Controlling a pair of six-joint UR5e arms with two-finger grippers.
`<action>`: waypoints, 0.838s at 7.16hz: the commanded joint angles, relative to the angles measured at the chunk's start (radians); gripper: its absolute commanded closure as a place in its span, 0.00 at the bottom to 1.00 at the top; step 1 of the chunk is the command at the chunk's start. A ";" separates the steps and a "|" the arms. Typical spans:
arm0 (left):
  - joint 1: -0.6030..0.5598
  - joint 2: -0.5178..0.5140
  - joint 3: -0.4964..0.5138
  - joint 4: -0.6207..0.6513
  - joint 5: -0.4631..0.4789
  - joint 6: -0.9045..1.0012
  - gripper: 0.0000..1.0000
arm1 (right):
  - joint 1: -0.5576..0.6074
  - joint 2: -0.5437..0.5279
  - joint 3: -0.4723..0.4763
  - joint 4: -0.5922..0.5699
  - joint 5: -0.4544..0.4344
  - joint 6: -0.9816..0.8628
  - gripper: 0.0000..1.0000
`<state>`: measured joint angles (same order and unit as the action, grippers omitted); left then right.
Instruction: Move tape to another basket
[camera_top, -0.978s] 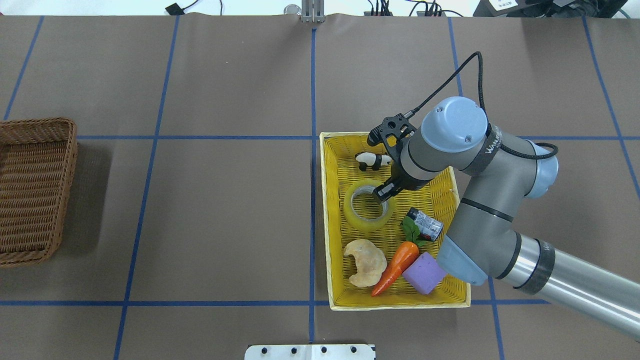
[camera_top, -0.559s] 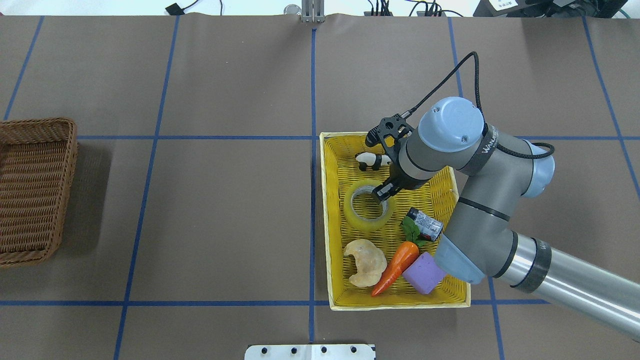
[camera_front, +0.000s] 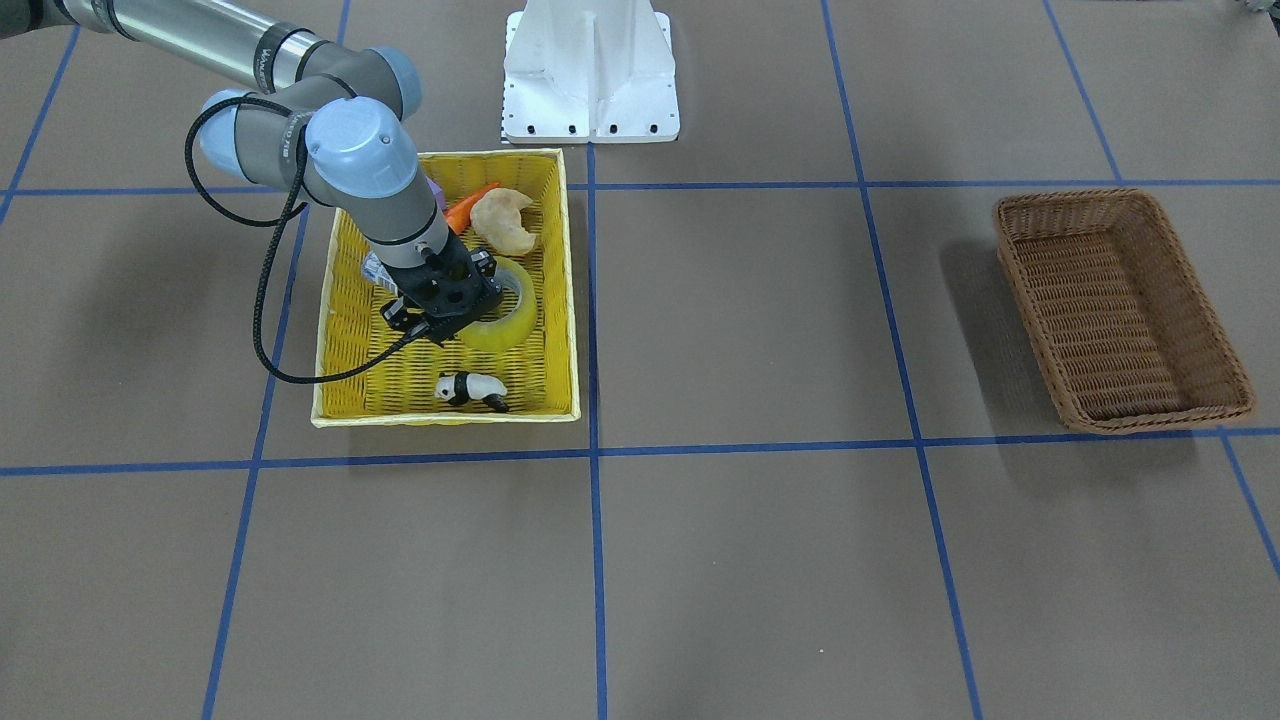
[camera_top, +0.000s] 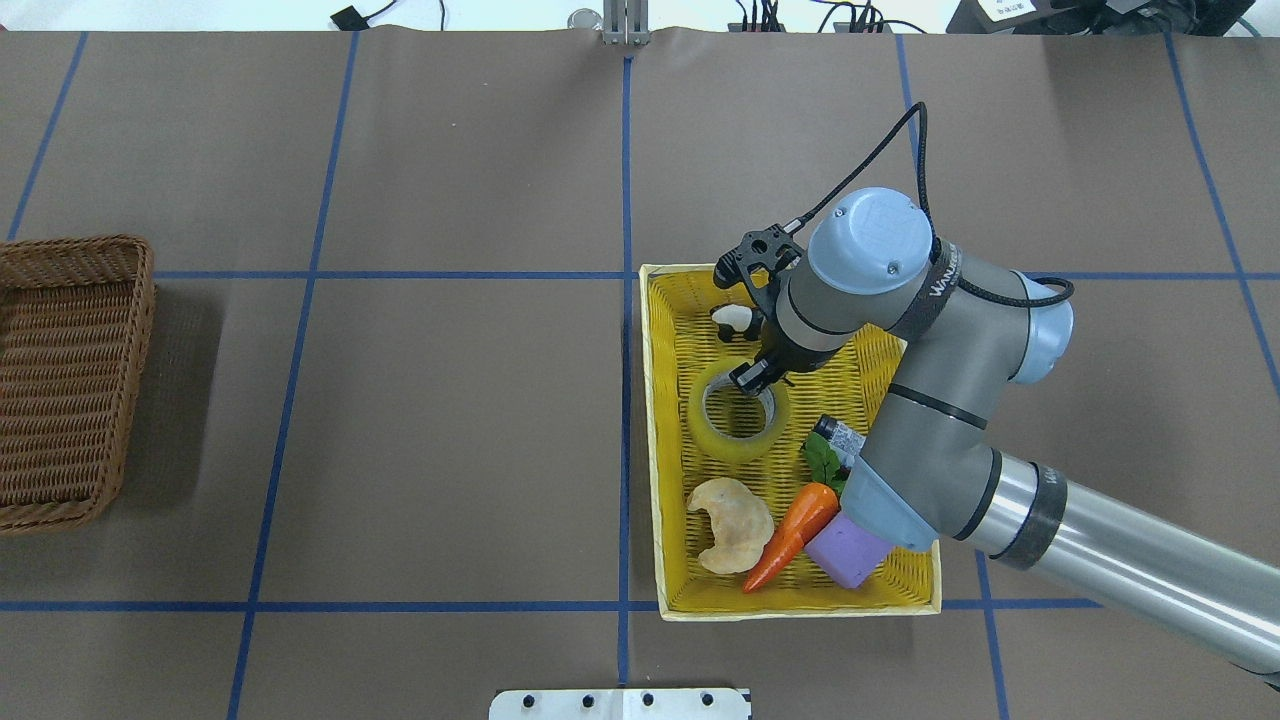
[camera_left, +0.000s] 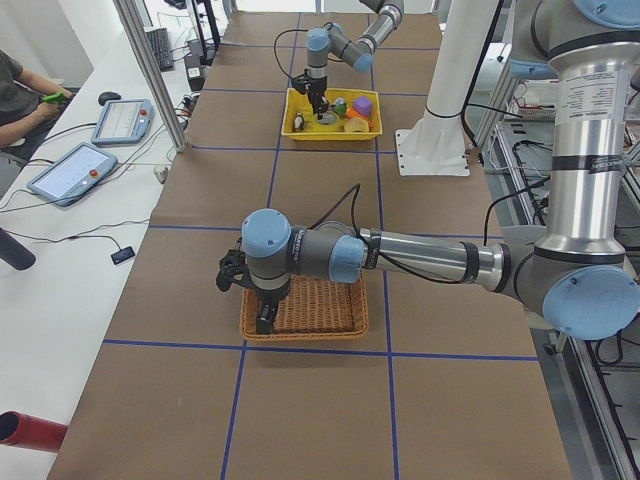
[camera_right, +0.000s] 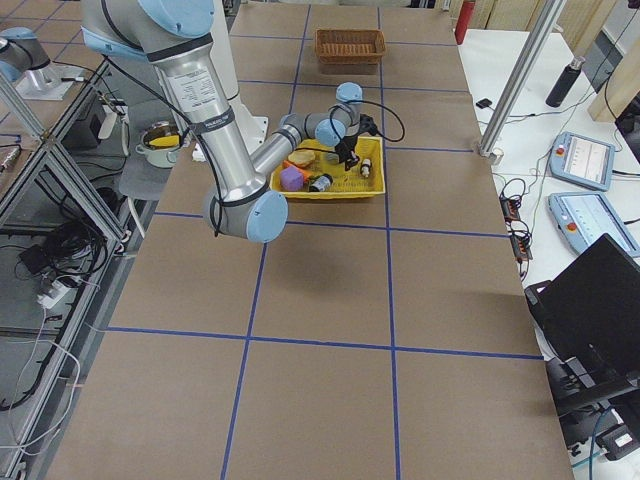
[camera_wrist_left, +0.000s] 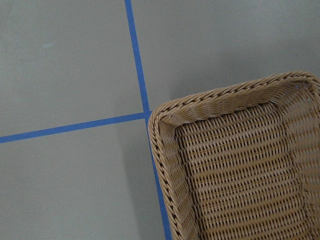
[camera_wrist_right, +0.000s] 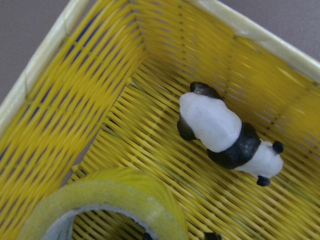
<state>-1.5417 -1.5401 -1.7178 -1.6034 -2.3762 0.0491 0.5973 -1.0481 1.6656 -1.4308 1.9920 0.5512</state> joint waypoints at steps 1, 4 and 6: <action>0.000 0.000 0.000 0.000 0.000 0.000 0.02 | 0.082 0.008 0.017 -0.011 0.107 0.006 1.00; 0.008 -0.020 -0.009 -0.086 -0.079 -0.182 0.02 | 0.199 0.008 0.042 0.003 0.292 0.065 1.00; 0.111 -0.069 -0.009 -0.264 -0.120 -0.489 0.02 | 0.193 0.016 0.036 0.198 0.452 0.256 1.00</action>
<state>-1.4875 -1.5799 -1.7267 -1.7653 -2.4750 -0.2598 0.7920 -1.0345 1.7063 -1.3550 2.3534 0.6906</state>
